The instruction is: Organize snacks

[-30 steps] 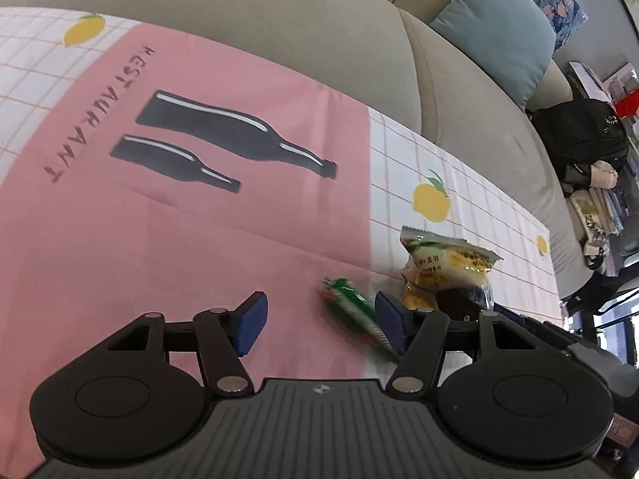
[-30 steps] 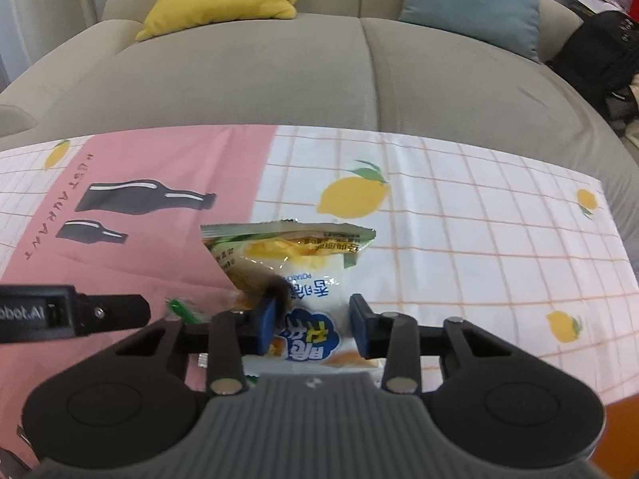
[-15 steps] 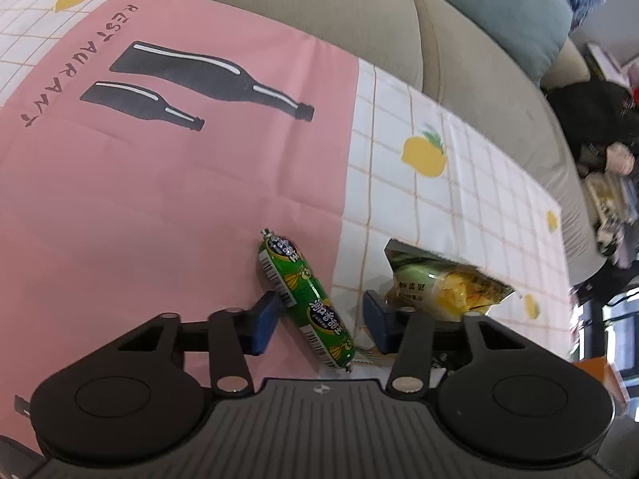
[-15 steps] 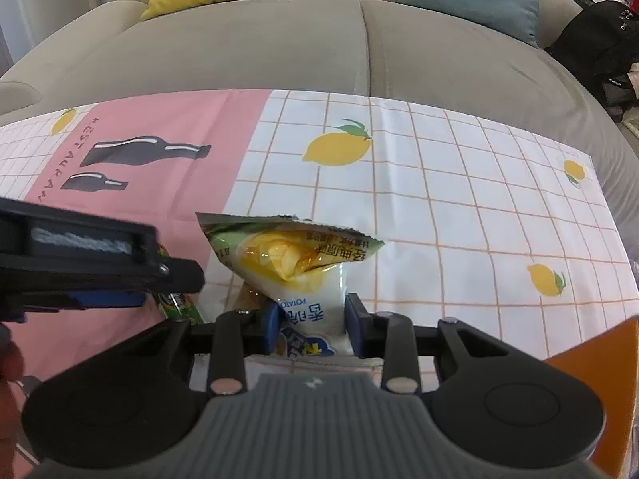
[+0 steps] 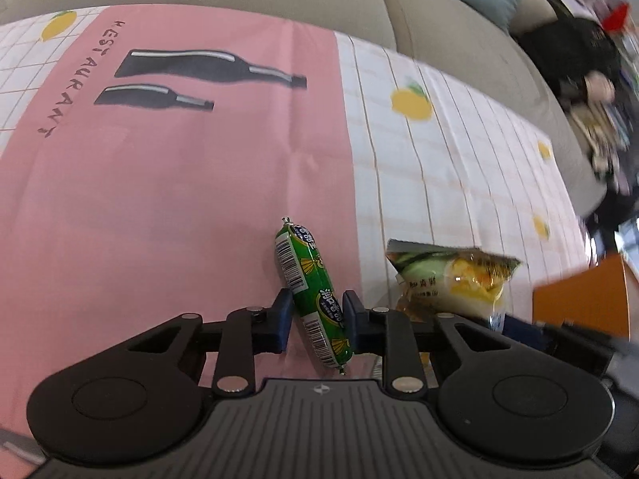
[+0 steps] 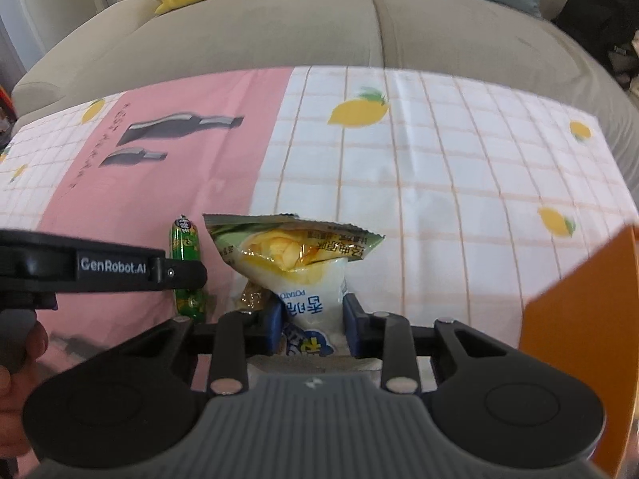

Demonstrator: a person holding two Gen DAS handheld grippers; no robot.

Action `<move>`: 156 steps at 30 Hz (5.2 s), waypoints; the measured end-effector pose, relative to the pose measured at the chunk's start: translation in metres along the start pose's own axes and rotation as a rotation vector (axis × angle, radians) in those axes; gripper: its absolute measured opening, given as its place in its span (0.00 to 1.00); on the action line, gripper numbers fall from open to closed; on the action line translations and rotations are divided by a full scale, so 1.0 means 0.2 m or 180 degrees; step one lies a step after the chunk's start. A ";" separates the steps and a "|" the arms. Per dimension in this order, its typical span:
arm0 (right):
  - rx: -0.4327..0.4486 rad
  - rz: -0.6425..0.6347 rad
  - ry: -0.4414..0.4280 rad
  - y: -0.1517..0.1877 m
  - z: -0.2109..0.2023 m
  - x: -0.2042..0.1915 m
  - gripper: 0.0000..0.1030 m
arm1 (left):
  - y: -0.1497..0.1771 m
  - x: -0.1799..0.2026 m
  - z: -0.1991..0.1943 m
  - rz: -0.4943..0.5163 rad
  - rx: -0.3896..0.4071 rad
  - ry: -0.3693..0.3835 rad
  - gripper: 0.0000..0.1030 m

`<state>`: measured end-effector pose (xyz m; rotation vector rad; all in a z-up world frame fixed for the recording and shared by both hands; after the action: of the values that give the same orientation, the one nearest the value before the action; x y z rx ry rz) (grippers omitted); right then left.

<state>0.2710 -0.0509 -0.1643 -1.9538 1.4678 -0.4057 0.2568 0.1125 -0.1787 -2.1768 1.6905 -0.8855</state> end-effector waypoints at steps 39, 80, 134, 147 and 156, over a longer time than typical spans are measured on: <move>0.0479 0.0308 -0.0143 0.49 -0.32 -0.07 0.35 | 0.47 0.07 -0.30 0.0491 0.0425 -0.0072 0.24; 0.0570 0.0643 0.0137 0.14 -1.40 1.00 0.32 | 0.28 1.33 -0.65 0.1007 0.0104 0.1376 0.24; 0.0207 0.0509 0.0562 0.11 -1.40 1.02 0.88 | 0.27 1.42 -0.78 0.1759 0.0373 0.0763 0.62; 0.1500 0.0138 0.0836 0.21 -1.87 0.40 0.96 | 0.38 1.09 -1.45 0.1727 0.1767 0.0424 0.74; 0.1712 -0.0156 0.1066 0.48 -1.86 0.11 0.97 | 0.63 0.89 -1.48 0.1630 0.2075 -0.0035 0.80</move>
<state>-0.0144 -0.2038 0.0438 -1.5354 1.3260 -1.0718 0.0070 -0.0432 0.0422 -1.2528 1.5469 -1.0662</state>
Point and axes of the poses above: each gripper's, at about its wrist camera, not at the fingertips, and z roughly the way its jaws point, x to its right, y to its underside, the point moved 2 cm from there along z, roughly the way its jaws point, and after that the axes turned 13 degrees about x, right-handed, at the moved point
